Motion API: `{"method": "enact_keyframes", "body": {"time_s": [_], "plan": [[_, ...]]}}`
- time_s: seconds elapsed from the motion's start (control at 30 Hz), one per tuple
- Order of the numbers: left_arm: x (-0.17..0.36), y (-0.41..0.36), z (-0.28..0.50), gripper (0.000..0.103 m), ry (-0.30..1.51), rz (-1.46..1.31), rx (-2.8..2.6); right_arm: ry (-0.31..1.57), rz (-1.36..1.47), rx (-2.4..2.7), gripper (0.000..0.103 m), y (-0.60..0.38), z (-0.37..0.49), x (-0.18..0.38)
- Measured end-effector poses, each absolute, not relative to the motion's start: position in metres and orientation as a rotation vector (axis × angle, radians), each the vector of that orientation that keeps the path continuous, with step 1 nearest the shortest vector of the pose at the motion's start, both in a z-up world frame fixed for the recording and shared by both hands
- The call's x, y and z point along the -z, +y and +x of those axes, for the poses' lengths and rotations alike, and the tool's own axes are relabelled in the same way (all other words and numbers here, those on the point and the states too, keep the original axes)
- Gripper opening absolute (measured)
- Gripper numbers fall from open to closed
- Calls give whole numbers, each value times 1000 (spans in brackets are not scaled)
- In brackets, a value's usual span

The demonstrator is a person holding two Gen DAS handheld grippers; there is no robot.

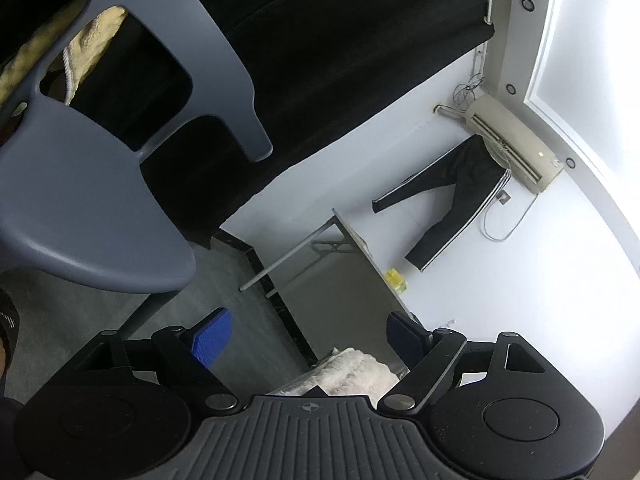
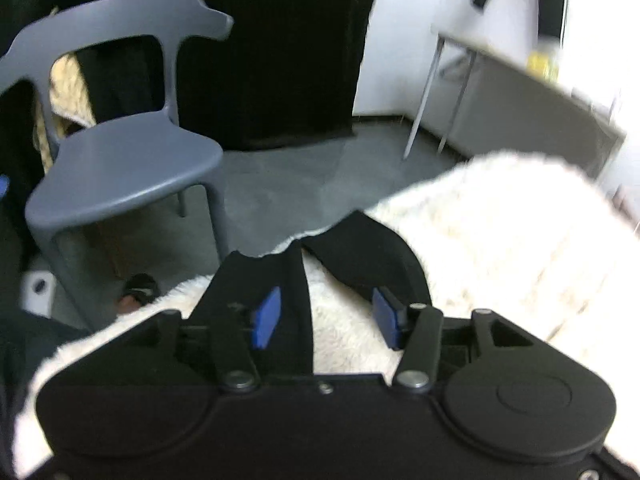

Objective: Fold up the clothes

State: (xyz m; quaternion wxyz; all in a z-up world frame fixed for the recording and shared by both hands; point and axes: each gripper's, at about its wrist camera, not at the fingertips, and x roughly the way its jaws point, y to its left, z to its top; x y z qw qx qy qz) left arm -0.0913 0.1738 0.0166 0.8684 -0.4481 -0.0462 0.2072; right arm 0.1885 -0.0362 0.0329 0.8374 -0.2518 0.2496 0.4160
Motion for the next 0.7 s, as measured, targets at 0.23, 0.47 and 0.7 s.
{"method": "enact_keyframes", "body": {"time_s": [0.23, 0.47, 0.7], "plan": [[-18, 172, -89, 80, -97, -918, -431, 500, -683, -961, 51, 22, 142, 3], [-17, 175, -96, 80, -128, -936, -442, 588, -456, -831, 3, 43, 156, 18], [-13, 182, -99, 80, -141, -969, -456, 636, -267, -1078, 33, 22, 140, -24]]}}
